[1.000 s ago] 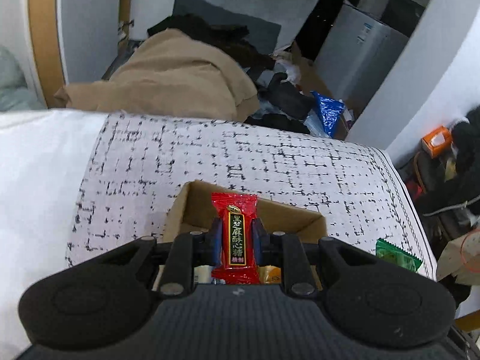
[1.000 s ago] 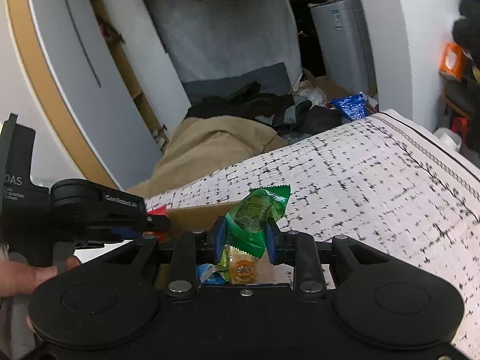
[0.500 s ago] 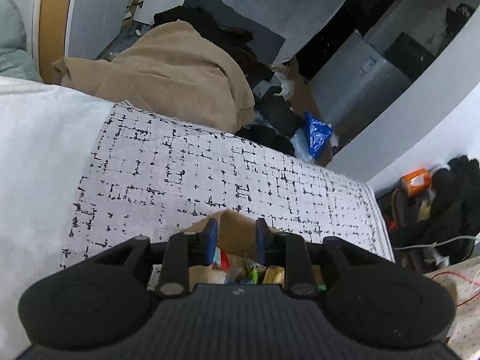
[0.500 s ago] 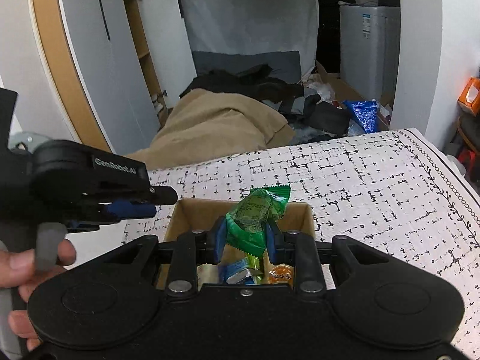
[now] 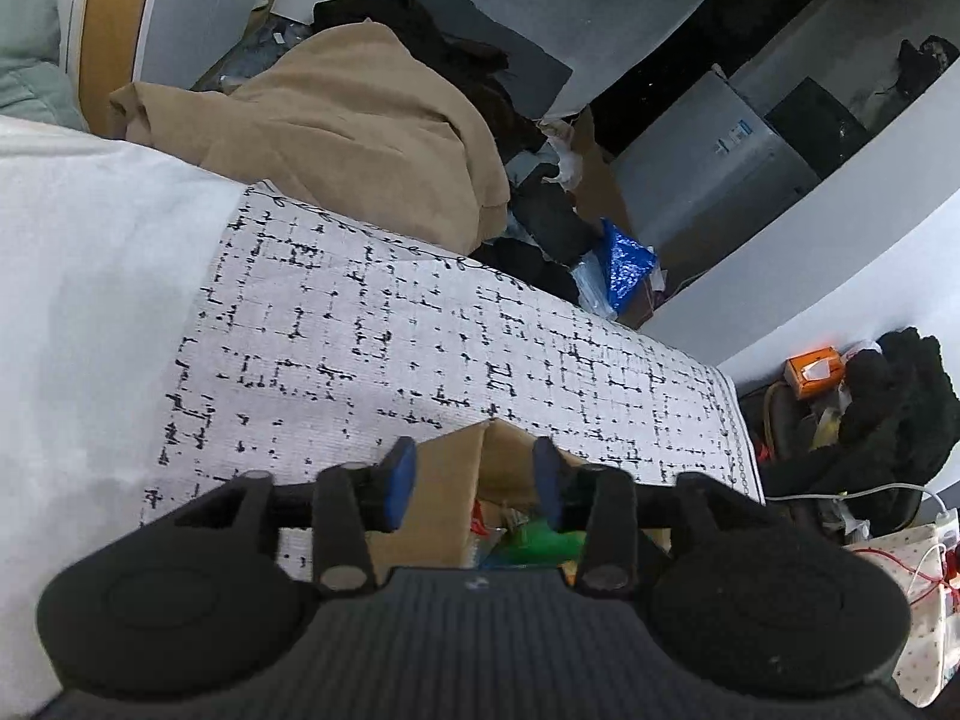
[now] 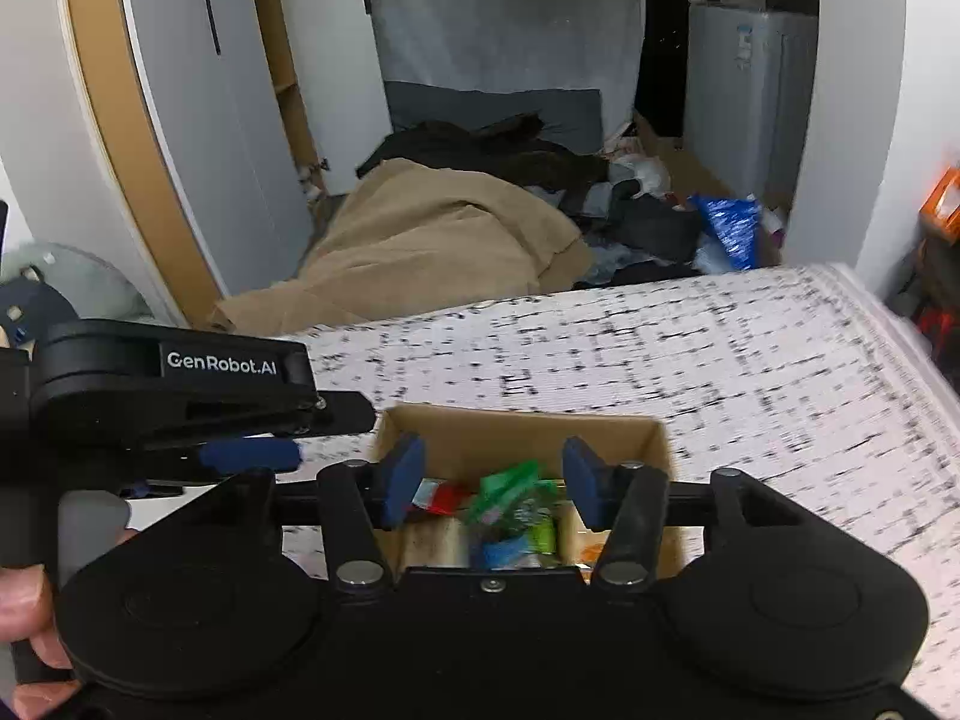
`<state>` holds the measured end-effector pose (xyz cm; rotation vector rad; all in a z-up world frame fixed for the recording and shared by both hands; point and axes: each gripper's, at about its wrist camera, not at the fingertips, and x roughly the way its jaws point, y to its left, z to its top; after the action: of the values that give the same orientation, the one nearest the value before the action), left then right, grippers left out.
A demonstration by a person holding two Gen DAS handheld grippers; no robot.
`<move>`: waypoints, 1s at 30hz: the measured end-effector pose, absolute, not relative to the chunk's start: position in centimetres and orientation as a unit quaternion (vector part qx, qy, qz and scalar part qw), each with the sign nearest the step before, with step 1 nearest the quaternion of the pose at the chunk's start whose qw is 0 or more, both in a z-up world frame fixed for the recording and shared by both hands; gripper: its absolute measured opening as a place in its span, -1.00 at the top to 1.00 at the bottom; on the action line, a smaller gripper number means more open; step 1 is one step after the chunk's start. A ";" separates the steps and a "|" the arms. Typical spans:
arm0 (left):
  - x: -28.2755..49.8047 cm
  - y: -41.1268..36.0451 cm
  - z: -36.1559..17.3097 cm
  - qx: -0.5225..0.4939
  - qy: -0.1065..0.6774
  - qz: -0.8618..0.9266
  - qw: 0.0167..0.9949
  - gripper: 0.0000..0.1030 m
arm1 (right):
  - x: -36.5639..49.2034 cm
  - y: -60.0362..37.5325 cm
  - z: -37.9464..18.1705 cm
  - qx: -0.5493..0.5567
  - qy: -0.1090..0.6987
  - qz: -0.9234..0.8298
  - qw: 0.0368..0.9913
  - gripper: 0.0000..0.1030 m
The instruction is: Organize snacks
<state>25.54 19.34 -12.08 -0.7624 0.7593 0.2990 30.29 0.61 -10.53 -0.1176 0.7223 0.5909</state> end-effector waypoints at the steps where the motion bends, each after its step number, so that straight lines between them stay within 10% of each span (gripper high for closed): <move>1: 25.6 19.3 -12.1 -0.361 0.364 0.140 0.847 0.05 | 30.1 0.7 -10.4 -0.064 0.346 0.279 0.893 0.00; 30: 20.0 12.6 -5.2 -0.288 0.381 0.100 0.873 -0.61 | 23.1 -12.0 -4.9 0.062 0.344 0.211 0.913 -0.56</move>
<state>19.95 12.65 -5.23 -0.6015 0.7959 0.2086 23.11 -12.05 -4.92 0.1282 0.7086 0.4349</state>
